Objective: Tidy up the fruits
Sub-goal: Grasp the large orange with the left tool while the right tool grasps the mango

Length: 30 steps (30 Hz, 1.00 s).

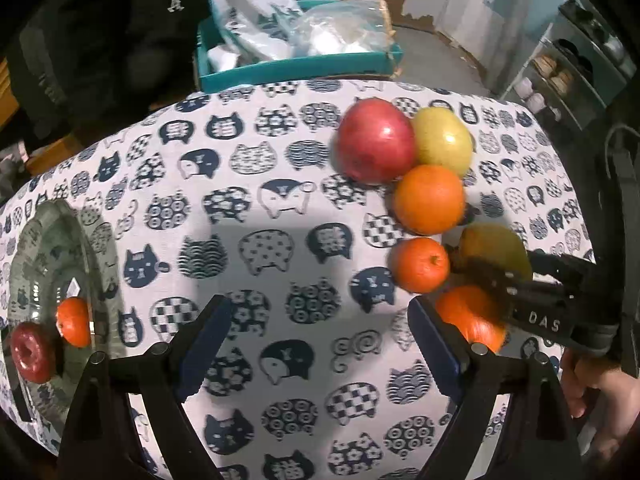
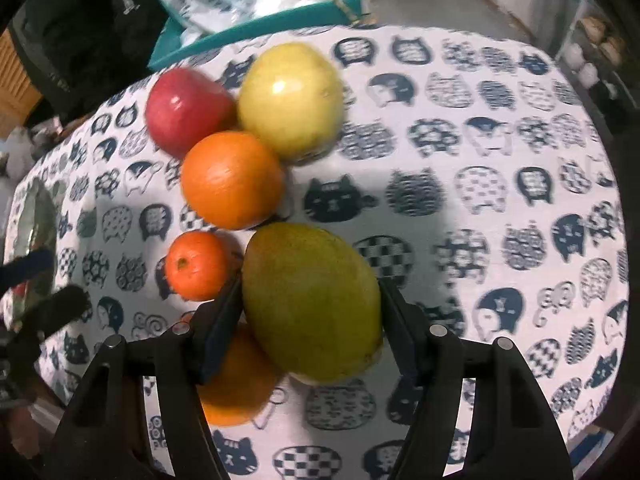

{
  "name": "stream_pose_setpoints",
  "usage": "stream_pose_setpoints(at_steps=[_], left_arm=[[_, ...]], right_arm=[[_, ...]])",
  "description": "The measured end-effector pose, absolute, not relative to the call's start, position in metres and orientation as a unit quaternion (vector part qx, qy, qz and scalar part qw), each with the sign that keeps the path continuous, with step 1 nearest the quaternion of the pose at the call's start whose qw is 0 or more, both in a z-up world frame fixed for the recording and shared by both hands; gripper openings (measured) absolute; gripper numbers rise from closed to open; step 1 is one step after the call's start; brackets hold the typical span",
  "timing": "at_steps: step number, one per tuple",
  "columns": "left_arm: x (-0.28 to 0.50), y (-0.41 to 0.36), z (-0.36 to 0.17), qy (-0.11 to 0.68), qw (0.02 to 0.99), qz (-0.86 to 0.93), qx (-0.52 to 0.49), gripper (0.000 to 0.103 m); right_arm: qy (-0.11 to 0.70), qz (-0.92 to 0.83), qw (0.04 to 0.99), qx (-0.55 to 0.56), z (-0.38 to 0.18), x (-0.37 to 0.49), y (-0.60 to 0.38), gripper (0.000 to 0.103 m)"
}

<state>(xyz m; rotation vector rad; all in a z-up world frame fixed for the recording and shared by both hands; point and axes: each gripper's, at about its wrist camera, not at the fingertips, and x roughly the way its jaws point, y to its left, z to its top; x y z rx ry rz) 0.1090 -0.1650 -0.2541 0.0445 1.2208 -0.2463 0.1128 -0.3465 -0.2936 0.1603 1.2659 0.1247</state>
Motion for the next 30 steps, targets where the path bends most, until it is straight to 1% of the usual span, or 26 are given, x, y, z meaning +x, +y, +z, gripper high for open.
stream_pose_setpoints(at_steps=[5,13,20,30], left_arm=[[0.104,-0.186,-0.256,0.575,0.806,-0.141,0.021,0.091],[0.097,-0.222,-0.267,0.585,0.792,-0.172,0.038,0.091],[0.095,-0.247,-0.274,0.596,0.779,-0.193,0.036,0.091],[0.092,-0.277,-0.300,0.622,0.756,-0.199,0.043,0.091]], right_arm=[[0.585,0.008,0.807,0.074,-0.287,0.104,-0.375,0.067],[0.593,-0.002,0.799,0.099,-0.294,0.083,-0.402,0.068],[0.588,-0.029,0.804,0.084,-0.288,0.071,-0.422,0.068],[0.589,-0.041,0.802,0.093,-0.290,0.058,-0.446,0.068]])
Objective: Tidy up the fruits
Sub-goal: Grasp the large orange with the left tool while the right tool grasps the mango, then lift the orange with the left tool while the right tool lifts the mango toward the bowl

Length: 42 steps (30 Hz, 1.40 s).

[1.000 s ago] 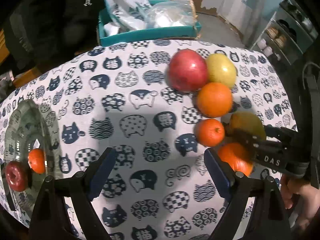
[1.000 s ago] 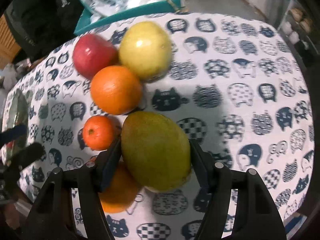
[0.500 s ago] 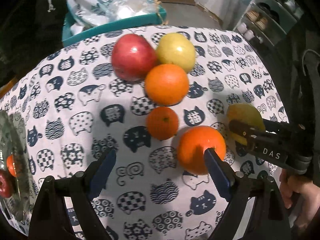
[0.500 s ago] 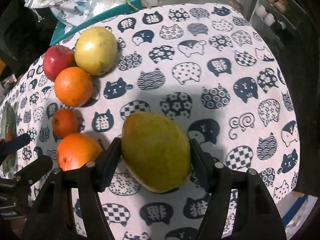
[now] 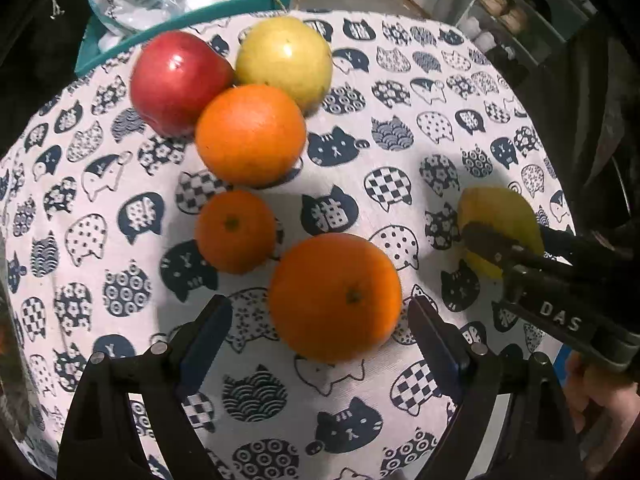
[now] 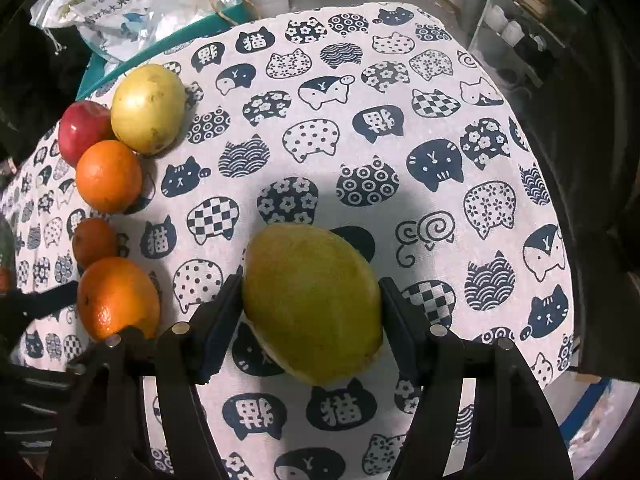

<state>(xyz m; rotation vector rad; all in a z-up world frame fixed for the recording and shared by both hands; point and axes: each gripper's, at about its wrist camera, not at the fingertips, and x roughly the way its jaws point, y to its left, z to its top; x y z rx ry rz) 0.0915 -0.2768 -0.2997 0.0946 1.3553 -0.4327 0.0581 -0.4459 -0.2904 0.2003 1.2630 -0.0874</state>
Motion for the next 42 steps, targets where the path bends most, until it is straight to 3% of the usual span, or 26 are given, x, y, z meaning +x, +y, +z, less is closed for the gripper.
stream_pose_setpoints(at_steps=[2,8,22,42], left_arm=[[0.091,-0.282,-0.303,0.623,0.754,-0.203,0.044,0.090],[0.092,-0.289,-0.312,0.626,0.751,-0.202,0.062,0.070],[0.083,-0.270,-0.295,0.599,0.774,-0.190,0.074,0.067],[0.069,-0.206,-0.205,0.524,0.834,-0.166,0.035,0.067]], right_arm=[[0.591,-0.037,0.801,0.092,-0.291,0.058,-0.447,0.068],[0.593,-0.030,0.798,0.105,-0.295,0.070,-0.443,0.069],[0.579,-0.028,0.810,0.087,-0.288,0.064,-0.434,0.068],[0.480,-0.003,0.876,0.055,-0.191,0.053,-0.397,0.068]])
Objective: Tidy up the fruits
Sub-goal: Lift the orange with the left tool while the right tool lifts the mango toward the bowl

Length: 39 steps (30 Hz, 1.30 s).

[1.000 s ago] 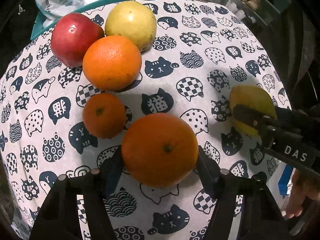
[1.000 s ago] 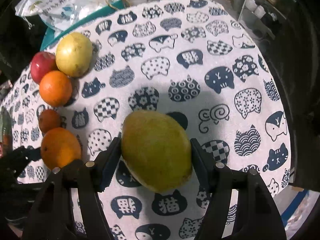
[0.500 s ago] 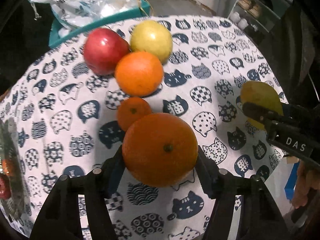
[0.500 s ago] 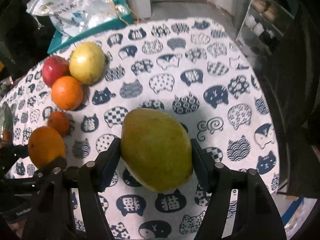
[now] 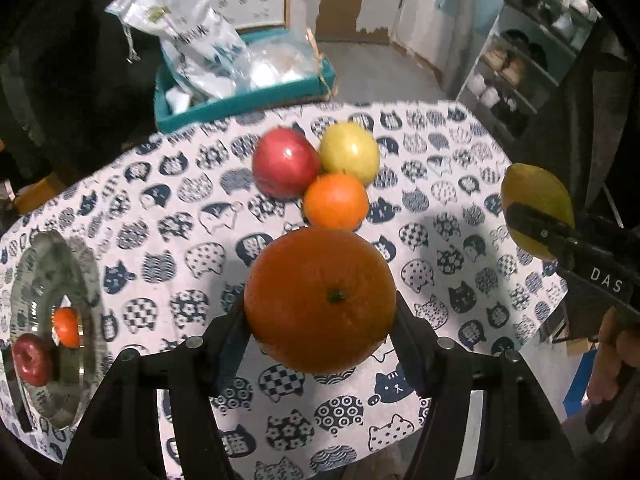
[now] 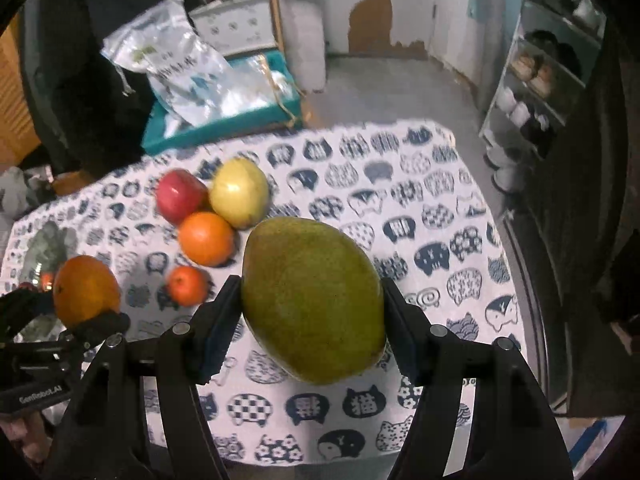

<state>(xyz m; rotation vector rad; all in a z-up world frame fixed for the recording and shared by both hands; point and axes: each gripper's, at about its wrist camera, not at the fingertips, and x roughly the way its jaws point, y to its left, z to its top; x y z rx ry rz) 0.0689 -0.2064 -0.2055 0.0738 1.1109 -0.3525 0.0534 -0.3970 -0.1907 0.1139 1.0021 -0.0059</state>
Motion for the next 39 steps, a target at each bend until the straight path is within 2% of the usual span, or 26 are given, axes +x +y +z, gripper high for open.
stream_pose_setpoints(at_steps=[22,39], left_arm=[[0.043,-0.139,-0.113,0.436,0.889,-0.140,0.021,0.067],[0.028,-0.085,-0.076,0.387,0.917,-0.102,0.015,0.067]], right_arm=[[0.382,0.057,0.922,0.040,-0.094,0.030,-0.343,0.068],[0.348,0.106,0.931,0.023,-0.061,0.028,-0.287,0.068]])
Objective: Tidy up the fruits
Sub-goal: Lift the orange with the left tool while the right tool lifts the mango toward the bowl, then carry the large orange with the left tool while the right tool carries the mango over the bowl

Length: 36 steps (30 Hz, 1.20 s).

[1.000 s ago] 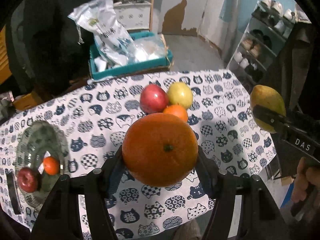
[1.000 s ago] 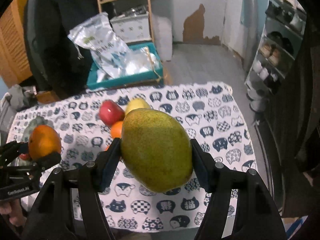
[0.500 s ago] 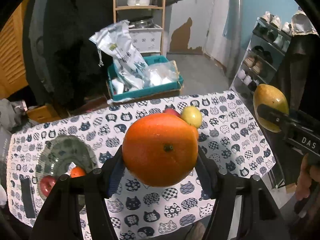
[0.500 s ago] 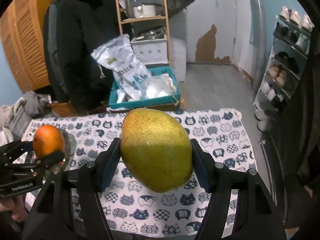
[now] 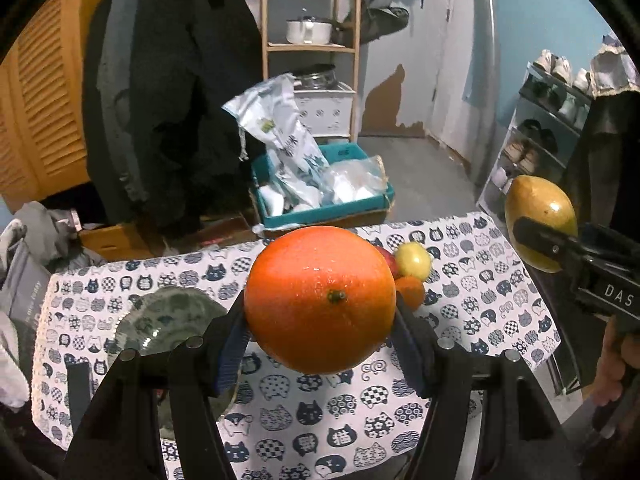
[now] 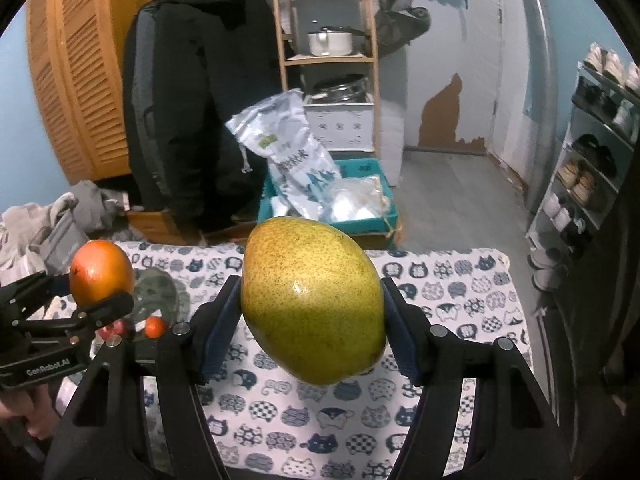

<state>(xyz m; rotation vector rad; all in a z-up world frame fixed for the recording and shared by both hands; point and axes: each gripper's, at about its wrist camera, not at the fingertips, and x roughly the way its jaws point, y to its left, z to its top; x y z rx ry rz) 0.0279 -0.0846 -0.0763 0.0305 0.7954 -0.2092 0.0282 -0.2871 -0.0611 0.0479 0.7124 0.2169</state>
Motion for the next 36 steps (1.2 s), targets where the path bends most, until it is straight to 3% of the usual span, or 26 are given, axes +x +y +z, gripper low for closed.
stream_pose_setpoints(at_steps=[20,36], left_arm=[[0.026,0.007,-0.077,0.382,0.923,-0.032,-0.028,0.067],[0.043,0.093,-0.106,0.403,0.913,0.043,-0.052,0.067]], right_arm=[[0.352,0.188,0.917,0.000,-0.056,0.051,-0.179,0.068],[0.393,0.237,0.888,0.002,-0.090,0.085,-0.090,0.068]])
